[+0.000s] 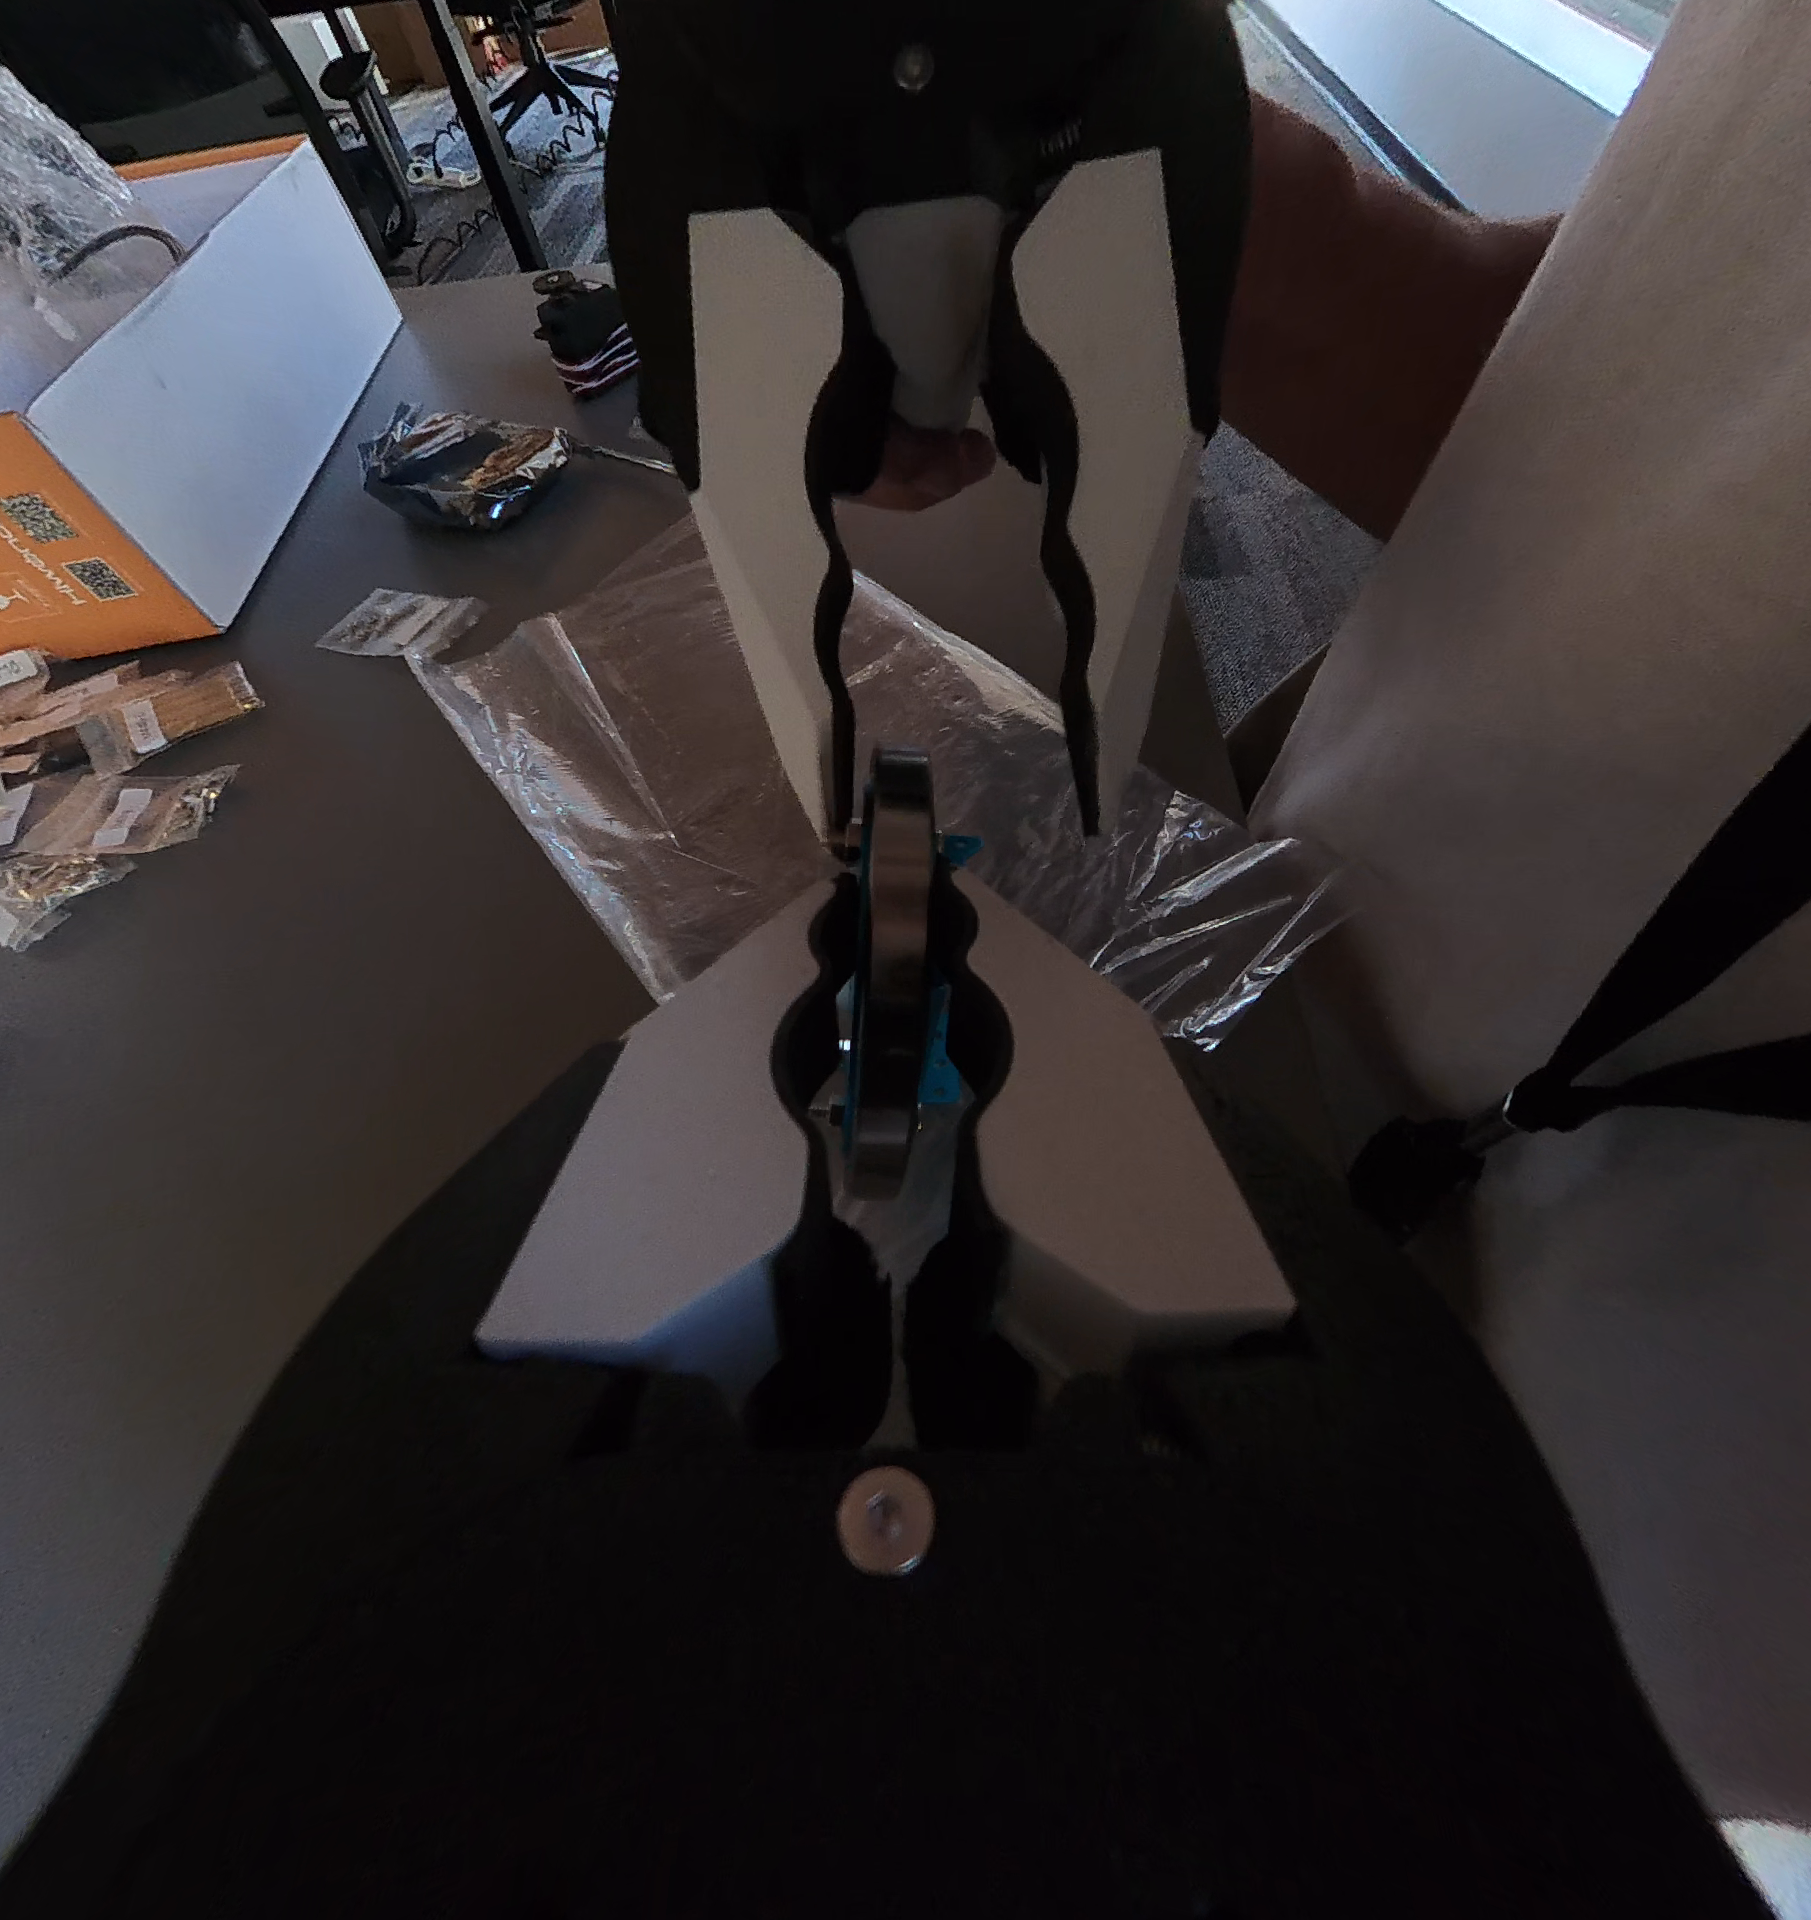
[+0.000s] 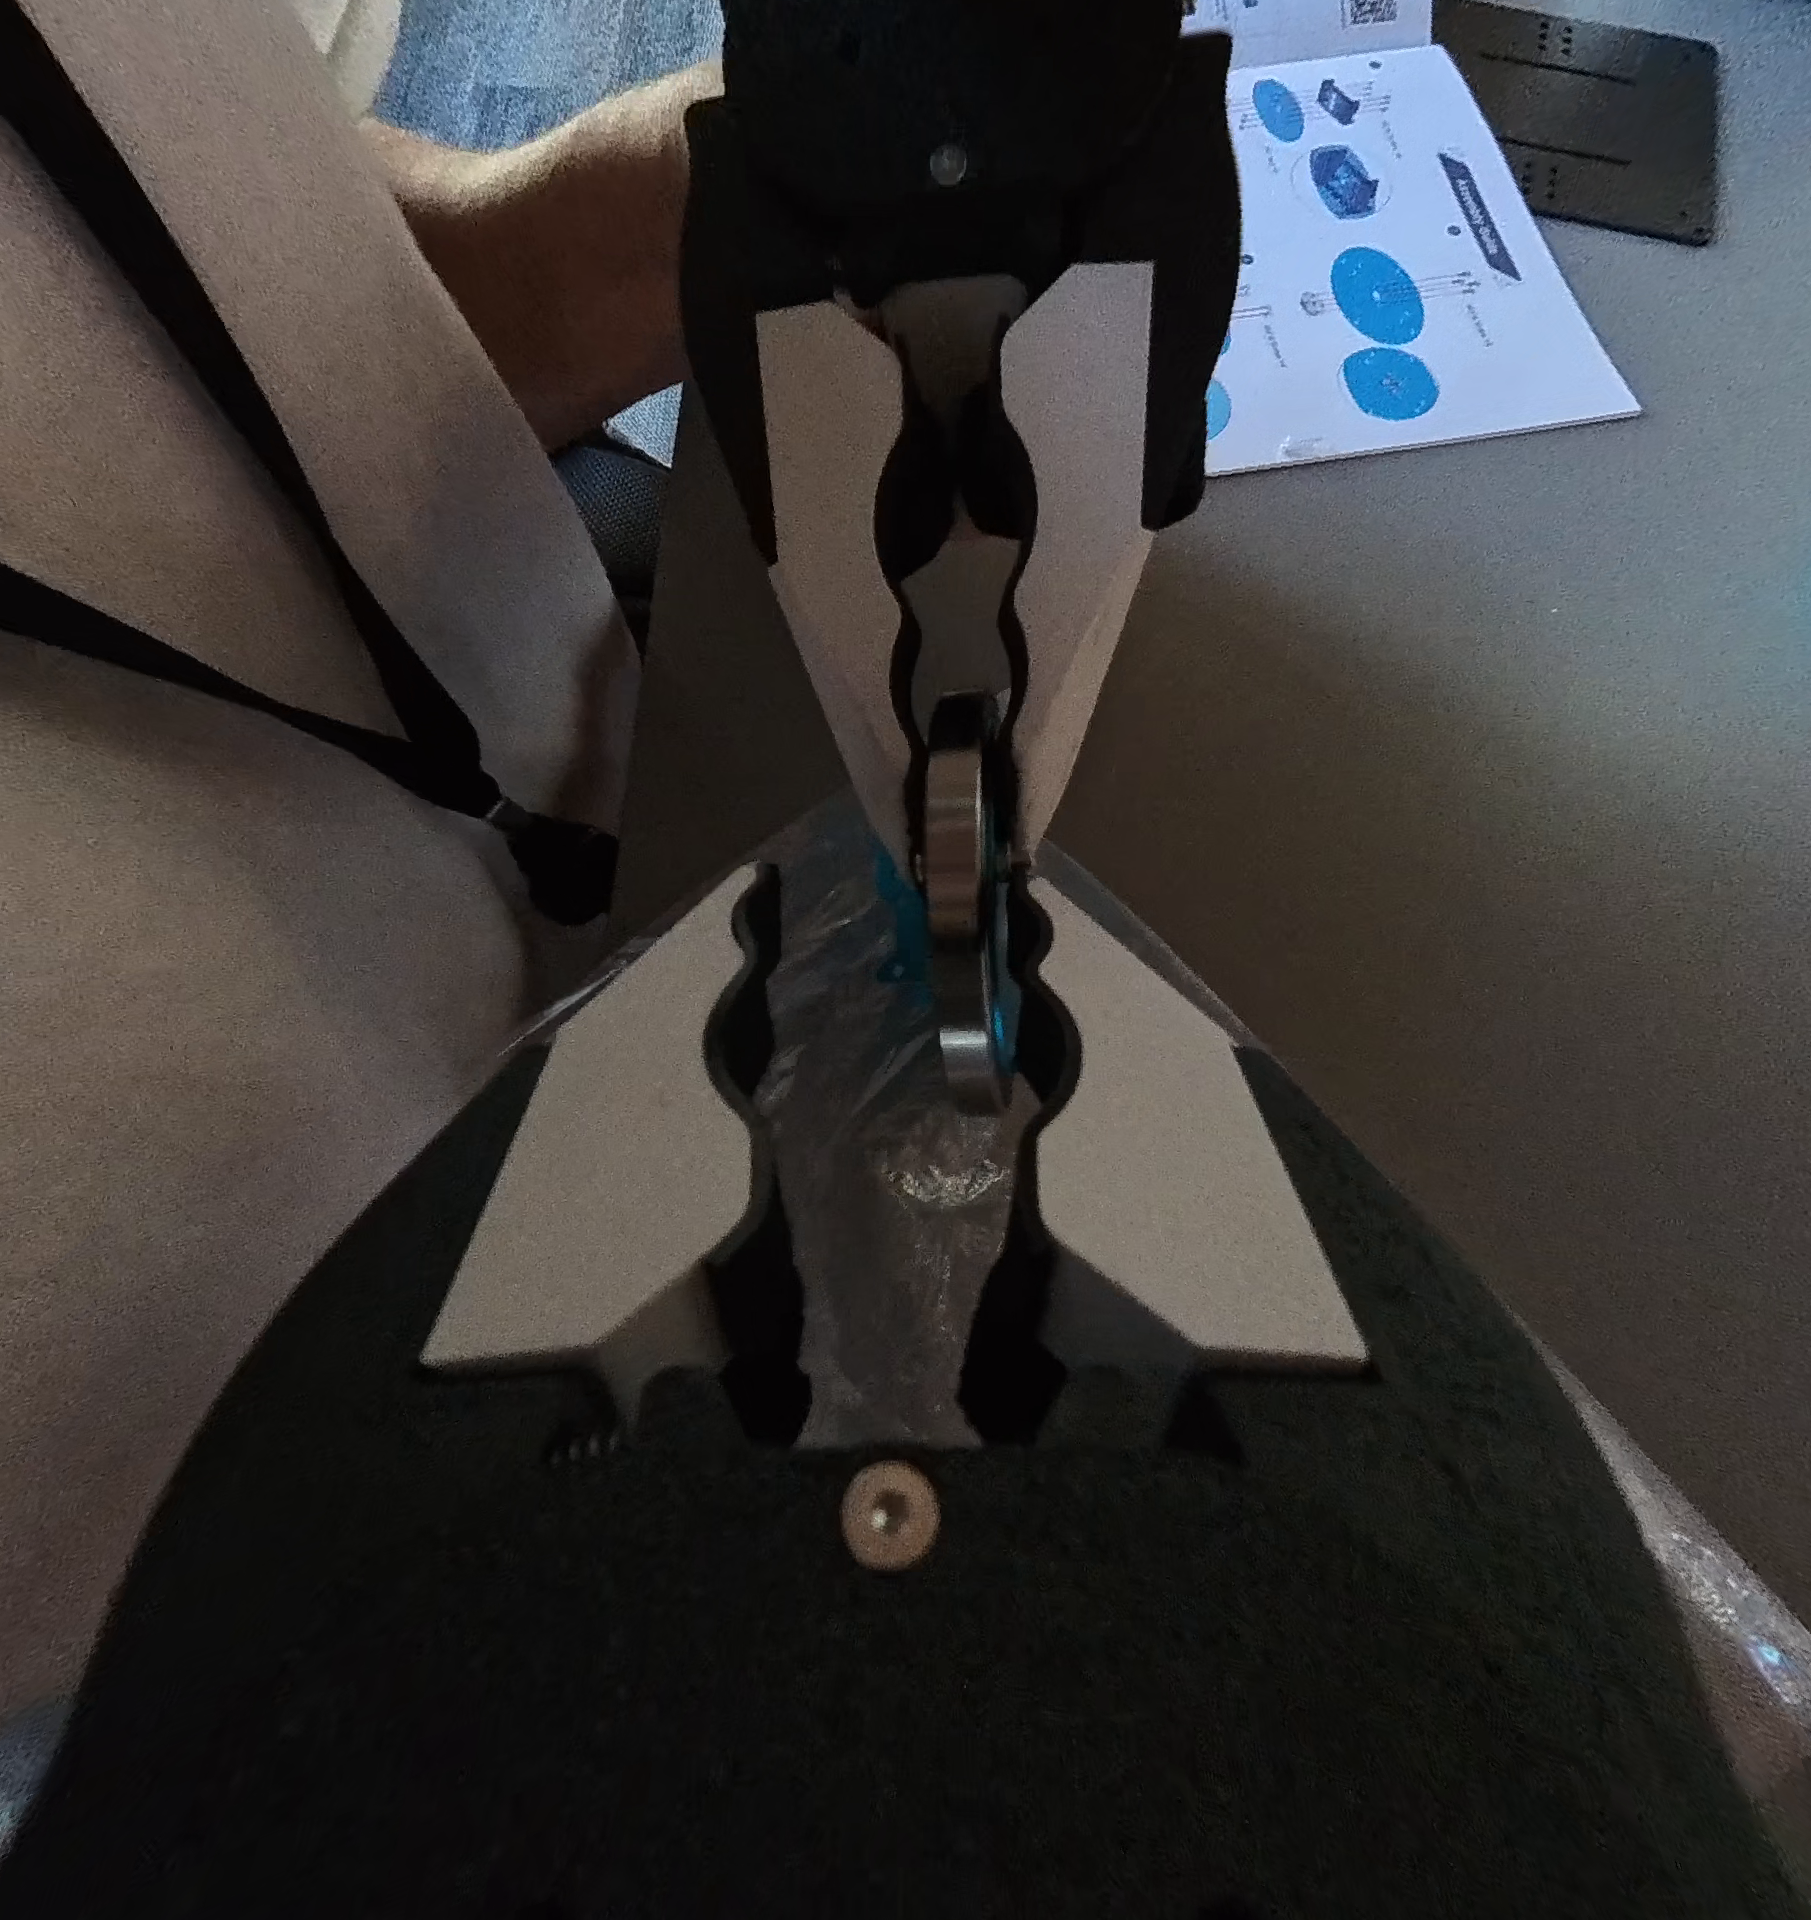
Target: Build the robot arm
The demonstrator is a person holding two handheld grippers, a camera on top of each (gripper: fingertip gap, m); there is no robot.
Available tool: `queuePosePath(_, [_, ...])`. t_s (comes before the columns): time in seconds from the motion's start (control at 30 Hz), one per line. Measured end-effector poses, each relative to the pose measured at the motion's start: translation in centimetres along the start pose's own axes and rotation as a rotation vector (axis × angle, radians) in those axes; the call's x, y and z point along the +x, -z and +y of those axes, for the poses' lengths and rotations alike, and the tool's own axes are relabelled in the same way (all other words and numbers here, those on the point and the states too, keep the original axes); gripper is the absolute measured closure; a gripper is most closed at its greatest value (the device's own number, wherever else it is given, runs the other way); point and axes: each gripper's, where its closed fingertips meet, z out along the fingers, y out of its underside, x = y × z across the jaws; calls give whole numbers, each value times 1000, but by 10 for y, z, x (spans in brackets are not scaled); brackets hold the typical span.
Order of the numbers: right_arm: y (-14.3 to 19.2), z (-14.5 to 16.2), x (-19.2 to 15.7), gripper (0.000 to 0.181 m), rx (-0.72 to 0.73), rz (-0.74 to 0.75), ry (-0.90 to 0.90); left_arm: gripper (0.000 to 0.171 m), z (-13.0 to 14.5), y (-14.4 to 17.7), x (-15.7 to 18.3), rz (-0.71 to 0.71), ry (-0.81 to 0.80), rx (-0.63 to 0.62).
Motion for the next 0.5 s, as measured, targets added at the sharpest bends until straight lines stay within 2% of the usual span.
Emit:
queuePosePath(0.2, [10, -5, 9, 153, 70, 52, -1, 157, 0, 0, 0, -7, -13, 1])
queuePosePath(0.27, [5, 8, 12, 151, 4, 49, -13, 157, -1, 0, -1, -8, -11, -2])
queuePosePath(0.33, [0, 5, 5, 146, 17, 1, -31, 158, 0, 0, -2, -11, -12, -7])
queuePosePath(0.5, [2, 1, -1, 138, 13, -4, -11, 157, 0, -1, -1, -5, -5, 1])
